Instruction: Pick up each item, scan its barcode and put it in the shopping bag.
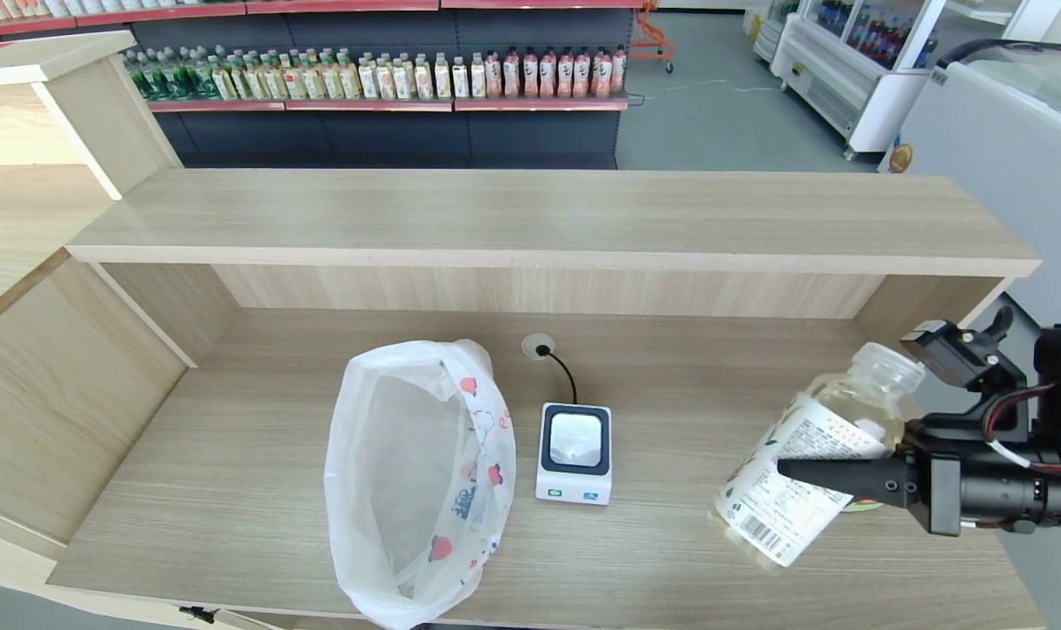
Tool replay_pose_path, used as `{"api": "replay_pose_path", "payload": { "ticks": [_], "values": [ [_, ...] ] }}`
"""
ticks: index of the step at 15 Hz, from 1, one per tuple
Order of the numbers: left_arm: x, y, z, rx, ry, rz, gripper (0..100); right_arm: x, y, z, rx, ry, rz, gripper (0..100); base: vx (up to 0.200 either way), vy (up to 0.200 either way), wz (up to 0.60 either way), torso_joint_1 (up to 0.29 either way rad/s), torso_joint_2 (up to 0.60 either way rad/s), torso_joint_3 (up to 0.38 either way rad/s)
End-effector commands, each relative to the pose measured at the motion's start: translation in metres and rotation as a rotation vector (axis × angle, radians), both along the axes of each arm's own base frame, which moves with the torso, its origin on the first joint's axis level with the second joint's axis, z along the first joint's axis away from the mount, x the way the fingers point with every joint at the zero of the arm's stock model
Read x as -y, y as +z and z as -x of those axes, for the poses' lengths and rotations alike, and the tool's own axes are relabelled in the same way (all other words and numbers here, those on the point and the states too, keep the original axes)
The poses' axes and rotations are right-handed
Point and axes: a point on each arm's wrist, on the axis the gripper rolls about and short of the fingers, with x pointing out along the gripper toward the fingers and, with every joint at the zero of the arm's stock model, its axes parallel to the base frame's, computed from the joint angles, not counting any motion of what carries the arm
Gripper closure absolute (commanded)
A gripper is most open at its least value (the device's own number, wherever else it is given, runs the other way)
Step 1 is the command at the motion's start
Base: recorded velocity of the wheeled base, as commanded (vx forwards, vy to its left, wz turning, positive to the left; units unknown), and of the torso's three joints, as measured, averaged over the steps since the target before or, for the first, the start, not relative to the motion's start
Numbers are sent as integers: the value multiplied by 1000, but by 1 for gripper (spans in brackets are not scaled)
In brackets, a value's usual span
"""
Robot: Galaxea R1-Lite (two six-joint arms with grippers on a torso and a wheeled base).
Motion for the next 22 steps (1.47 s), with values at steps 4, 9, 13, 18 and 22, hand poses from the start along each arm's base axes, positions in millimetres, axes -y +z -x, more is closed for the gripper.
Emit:
{"api": "replay_pose_path", "payload": {
  "ticks": [4, 9, 13, 18, 22],
  "values": [
    [0, 0, 0, 0, 0, 0, 0, -27, -6, 29, -22, 161, -2, 100, 0, 0, 0, 0, 0, 0],
    [0, 0, 0, 0, 0, 0, 0, -51, -1, 41, -59, 289, -22, 100, 0, 0, 0, 0, 0, 0],
    [0, 0, 0, 0, 0, 0, 0, -52, 0, 44, -117, 285, -39, 100, 0, 0, 0, 0, 0, 0],
    [0, 0, 0, 0, 0, 0, 0, -50, -1, 48, -166, 266, -50, 100, 0, 0, 0, 0, 0, 0],
    [0, 0, 0, 0, 0, 0, 0, -50, -1, 49, -165, 268, -49, 100, 0, 0, 0, 0, 0, 0]
  ]
}}
